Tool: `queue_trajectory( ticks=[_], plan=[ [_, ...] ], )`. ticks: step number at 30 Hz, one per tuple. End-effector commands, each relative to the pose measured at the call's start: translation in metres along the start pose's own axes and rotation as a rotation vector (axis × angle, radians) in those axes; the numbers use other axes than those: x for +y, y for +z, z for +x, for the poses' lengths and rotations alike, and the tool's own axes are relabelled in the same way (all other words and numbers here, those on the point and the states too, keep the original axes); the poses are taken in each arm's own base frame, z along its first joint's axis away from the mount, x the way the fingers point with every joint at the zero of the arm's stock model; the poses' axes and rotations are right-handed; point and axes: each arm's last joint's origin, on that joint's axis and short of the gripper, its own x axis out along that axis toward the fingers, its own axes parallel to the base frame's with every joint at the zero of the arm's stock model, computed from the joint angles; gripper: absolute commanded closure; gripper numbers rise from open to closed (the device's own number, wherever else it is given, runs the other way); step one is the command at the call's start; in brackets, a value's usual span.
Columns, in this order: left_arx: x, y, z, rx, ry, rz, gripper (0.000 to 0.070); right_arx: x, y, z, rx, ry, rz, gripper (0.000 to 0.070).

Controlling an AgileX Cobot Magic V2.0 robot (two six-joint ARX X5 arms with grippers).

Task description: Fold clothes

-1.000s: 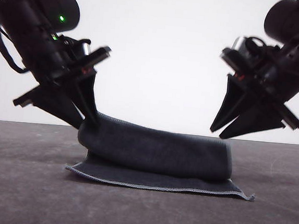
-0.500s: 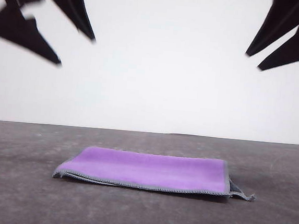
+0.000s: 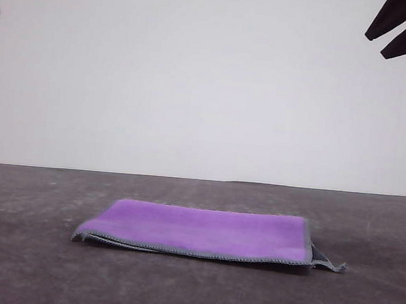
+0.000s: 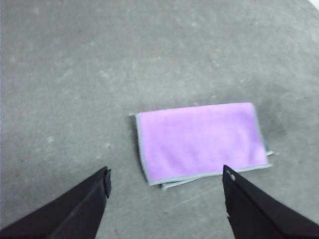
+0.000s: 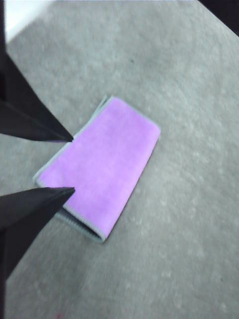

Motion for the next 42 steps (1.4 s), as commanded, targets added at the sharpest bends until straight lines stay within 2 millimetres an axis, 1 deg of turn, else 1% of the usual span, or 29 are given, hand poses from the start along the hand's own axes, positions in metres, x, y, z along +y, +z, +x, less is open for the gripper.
queue_trajectory(
  ticks=[1,3,5,7,10,13,17,18,24,30,36,42],
  plan=[
    [0.002,-0.008,0.002,-0.028,-0.004,0.0,0.0266,-0.001,0.0,0.003,0.008,-0.015,-0.013,0.0519],
    [0.005,-0.021,0.005,-0.048,-0.005,0.003,0.0266,-0.003,-0.002,0.005,0.022,-0.026,0.001,0.0519],
    [0.007,-0.03,0.007,-0.051,-0.006,0.004,0.0265,-0.005,-0.004,0.008,0.034,-0.034,0.05,0.0519],
    [0.008,-0.035,0.008,-0.042,-0.003,0.003,0.0265,-0.008,-0.005,0.013,0.059,-0.047,0.127,0.0519],
    [0.008,-0.035,0.007,-0.033,-0.002,0.001,0.0265,-0.016,-0.007,0.024,0.124,-0.064,0.216,0.0509],
    [0.008,-0.035,0.008,-0.034,-0.002,0.001,0.0265,-0.025,-0.008,0.041,0.196,-0.08,0.253,0.0469],
    [0.008,-0.035,0.007,-0.033,-0.002,0.001,0.0265,-0.04,-0.01,0.068,0.281,-0.094,0.301,0.038],
    [0.008,-0.035,0.007,-0.033,-0.002,0.001,0.0266,-0.044,-0.011,0.075,0.297,-0.084,0.31,0.0375],
    [0.008,-0.036,0.007,-0.032,-0.002,-0.016,0.0265,-0.062,-0.015,0.114,0.352,-0.032,0.352,0.0375],
    [0.008,-0.036,0.007,-0.032,-0.002,-0.019,0.0266,-0.077,-0.028,0.14,0.438,-0.031,0.397,0.0375],
    [0.008,-0.036,0.007,-0.033,-0.002,-0.04,0.0266,-0.084,-0.034,0.158,0.457,0.035,0.418,0.0375],
    [0.008,-0.035,0.007,-0.033,-0.003,-0.044,0.0266,-0.089,-0.04,0.167,0.481,0.051,0.442,0.0375]
  ],
)
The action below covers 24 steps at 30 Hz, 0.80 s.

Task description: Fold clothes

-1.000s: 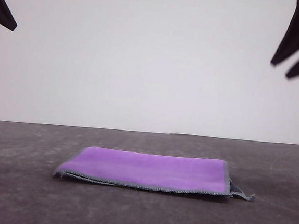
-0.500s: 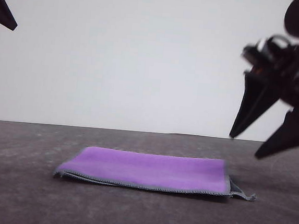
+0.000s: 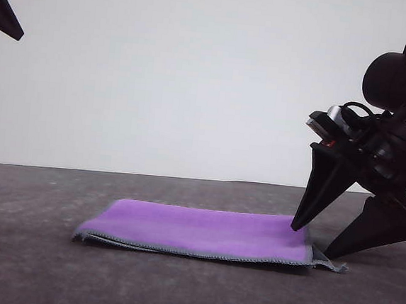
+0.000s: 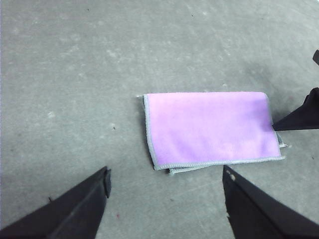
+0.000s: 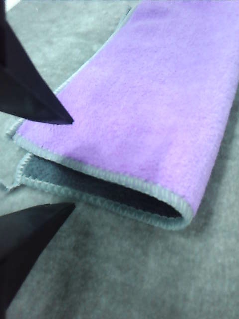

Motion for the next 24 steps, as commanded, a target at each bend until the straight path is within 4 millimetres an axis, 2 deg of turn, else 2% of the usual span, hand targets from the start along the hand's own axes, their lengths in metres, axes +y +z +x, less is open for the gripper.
queue_trajectory(
  ticks=[1,8,9,12,14,20,24],
  plan=[
    [-0.001,0.003,-0.001,-0.013,-0.008,0.001,0.0266,-0.005,0.0,0.009,0.032,0.006,0.022,0.0375],
    [-0.001,0.003,-0.001,-0.012,-0.008,0.001,0.0266,-0.004,0.005,0.016,0.024,0.089,0.019,0.0385],
    [-0.001,0.003,-0.001,-0.012,-0.008,0.001,0.0266,-0.004,0.006,0.016,0.016,0.083,0.022,0.0418],
    [-0.001,0.003,-0.001,-0.012,-0.008,0.001,0.0266,-0.005,0.007,0.016,-0.002,0.044,0.026,0.0616],
    [-0.001,0.003,-0.001,-0.013,-0.008,0.001,0.0266,-0.005,0.007,0.016,-0.01,0.024,0.023,0.07],
    [-0.001,0.003,-0.001,-0.013,-0.008,0.001,0.0266,-0.003,0.009,0.014,-0.019,0.029,0.016,0.07],
    [-0.001,0.003,-0.001,-0.013,-0.008,0.001,0.0266,0.006,0.013,0.007,-0.037,0.079,-0.012,0.07]
  ],
)
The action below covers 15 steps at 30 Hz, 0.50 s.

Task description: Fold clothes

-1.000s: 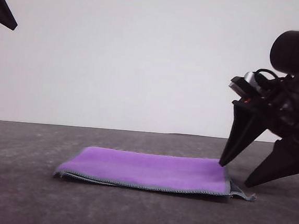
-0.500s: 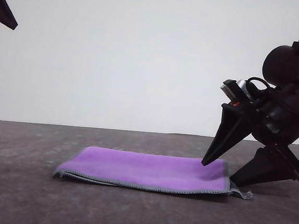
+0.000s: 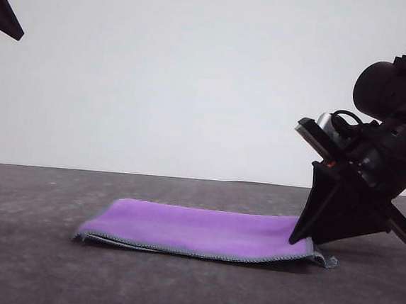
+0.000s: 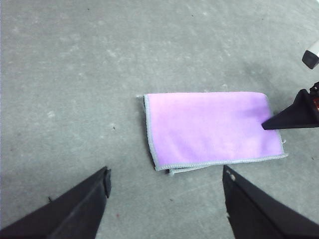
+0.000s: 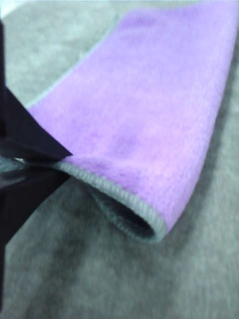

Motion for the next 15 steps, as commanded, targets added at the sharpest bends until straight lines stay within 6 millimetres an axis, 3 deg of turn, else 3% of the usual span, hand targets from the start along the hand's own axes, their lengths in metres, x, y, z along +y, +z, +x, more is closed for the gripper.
queue_trajectory(
  ticks=[1,8,15],
  plan=[
    [-0.001,0.003,-0.001,-0.013,-0.008,0.004,0.0266,0.011,0.008,-0.004,-0.024,0.041,-0.031,0.07],
    [-0.002,0.003,-0.001,-0.013,-0.008,0.004,0.0266,0.042,0.019,-0.004,-0.026,0.14,-0.133,0.07],
    [-0.001,0.003,-0.001,-0.012,-0.008,0.004,0.0266,0.081,0.023,0.022,-0.03,0.235,-0.233,0.07]
  ],
)
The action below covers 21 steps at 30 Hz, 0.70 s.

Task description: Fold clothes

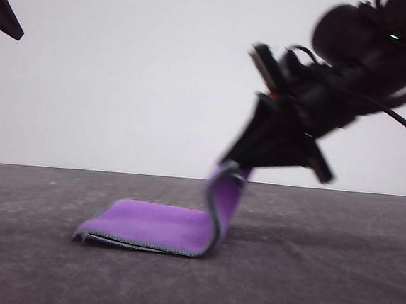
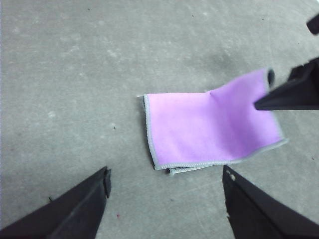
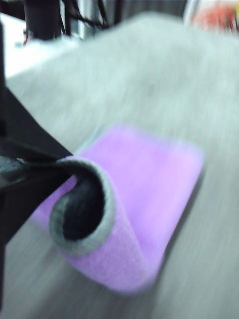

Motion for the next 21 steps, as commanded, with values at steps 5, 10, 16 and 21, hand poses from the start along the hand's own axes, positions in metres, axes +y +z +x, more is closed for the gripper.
queue_trajectory(
  ticks=[5,10,16,21],
  plan=[
    [-0.001,0.003,-0.001,-0.012,-0.008,0.004,0.0266,0.015,0.011,0.043,0.04,0.064,-0.009,0.07],
    [-0.001,0.003,-0.001,-0.012,-0.008,0.004,0.0266,0.02,0.019,0.078,0.093,0.086,-0.025,0.0695],
    [-0.001,0.003,-0.001,-0.012,-0.008,0.004,0.0266,0.032,0.026,0.086,0.137,0.143,-0.035,0.0417],
    [-0.001,0.003,-0.001,-0.012,-0.008,0.004,0.0266,0.044,0.034,0.055,0.12,0.147,-0.054,0.0414]
  ],
)
